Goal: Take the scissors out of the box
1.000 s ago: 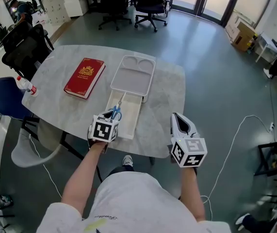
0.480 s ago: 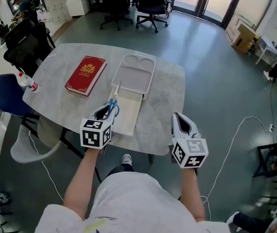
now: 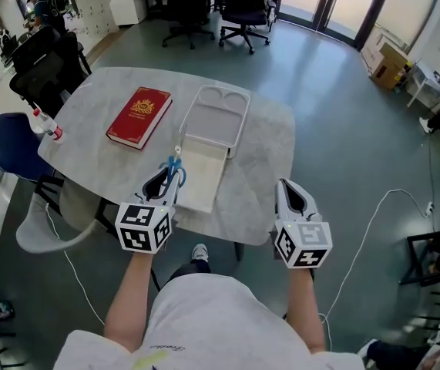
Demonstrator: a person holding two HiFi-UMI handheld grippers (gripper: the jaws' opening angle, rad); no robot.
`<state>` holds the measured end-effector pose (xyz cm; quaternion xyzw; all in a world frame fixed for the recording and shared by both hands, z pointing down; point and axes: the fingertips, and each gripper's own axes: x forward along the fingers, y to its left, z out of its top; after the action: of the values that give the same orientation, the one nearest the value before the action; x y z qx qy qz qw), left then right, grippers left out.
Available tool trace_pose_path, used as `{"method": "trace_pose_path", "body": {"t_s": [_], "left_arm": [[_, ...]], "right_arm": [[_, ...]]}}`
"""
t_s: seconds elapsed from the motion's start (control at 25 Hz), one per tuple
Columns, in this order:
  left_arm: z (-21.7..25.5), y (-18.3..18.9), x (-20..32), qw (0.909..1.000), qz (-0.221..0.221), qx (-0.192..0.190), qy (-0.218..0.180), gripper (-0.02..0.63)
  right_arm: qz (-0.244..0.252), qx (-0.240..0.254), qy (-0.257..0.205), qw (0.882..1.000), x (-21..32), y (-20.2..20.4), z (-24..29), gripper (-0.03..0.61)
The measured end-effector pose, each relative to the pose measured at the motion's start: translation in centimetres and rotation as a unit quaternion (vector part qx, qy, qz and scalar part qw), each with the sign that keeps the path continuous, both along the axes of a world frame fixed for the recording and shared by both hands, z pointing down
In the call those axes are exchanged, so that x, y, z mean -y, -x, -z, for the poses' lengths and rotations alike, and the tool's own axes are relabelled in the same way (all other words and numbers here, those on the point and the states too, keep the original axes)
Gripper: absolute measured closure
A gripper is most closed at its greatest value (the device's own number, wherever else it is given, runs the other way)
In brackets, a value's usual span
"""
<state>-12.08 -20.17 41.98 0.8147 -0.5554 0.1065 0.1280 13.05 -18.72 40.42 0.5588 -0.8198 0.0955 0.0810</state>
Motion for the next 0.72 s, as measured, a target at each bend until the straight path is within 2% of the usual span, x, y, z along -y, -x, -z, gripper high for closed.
{"method": "trace_pose_path", "body": {"t_s": [0.24, 0.72], "left_arm": [[1.0, 1.1, -1.4, 0.9995, 0.013, -0.011, -0.025, 0.534], [1.7, 1.5, -2.3, 0.9993, 0.019, -0.014, -0.031, 0.534]], "right_arm": [[0.002, -0.007, -0.008, 1.0, -0.6, 0.1, 0.5, 0.573], [0.013, -0.009, -0.012, 1.0, -1.3, 0.7, 0.6, 0.574]]}}
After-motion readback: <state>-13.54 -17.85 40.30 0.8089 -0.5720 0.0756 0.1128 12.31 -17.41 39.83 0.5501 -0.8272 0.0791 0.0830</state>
